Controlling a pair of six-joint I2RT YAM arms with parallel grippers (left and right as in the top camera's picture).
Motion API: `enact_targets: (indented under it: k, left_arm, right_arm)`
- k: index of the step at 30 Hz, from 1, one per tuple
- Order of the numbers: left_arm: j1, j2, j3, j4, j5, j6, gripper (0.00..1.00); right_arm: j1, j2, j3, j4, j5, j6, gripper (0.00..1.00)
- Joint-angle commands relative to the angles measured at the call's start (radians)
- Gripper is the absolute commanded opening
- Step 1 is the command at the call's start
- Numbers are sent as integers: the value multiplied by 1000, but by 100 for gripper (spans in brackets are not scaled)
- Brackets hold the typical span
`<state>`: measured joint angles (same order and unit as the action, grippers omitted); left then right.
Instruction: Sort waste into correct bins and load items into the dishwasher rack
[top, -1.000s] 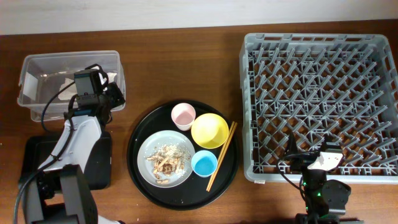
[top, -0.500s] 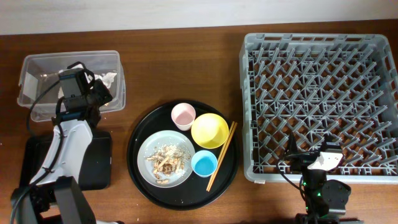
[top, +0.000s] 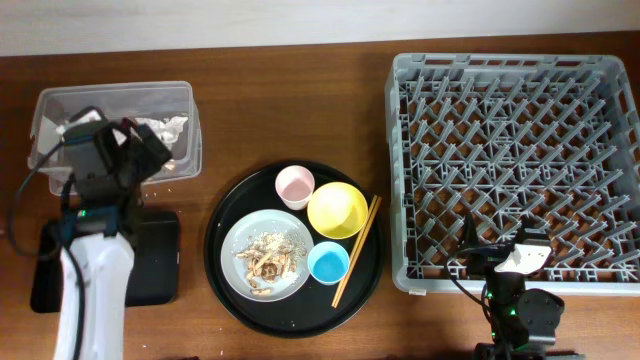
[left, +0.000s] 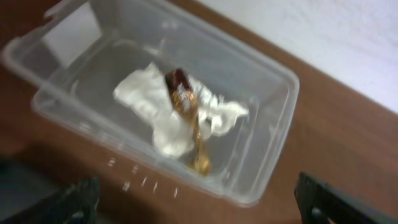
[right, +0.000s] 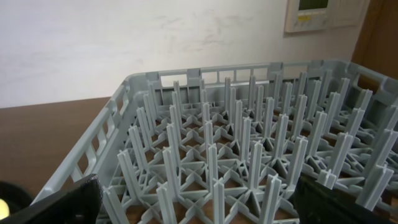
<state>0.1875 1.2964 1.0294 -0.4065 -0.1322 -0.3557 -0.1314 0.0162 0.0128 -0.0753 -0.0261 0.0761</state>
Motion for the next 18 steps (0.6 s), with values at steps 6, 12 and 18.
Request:
enact_targets:
  k: [6, 12, 18]
  left_arm:
    - [5, -165, 2, -476, 273, 1, 99]
    - [5, -156, 2, -587, 339, 1, 99]
    - [5, -156, 2, -575, 338, 1, 99]
  right_arm:
    - [-6, -8, -7, -3, 5, 7, 99]
    - [-6, -8, -7, -3, 5, 7, 99]
    - [-6, -8, -7, -3, 5, 7, 99]
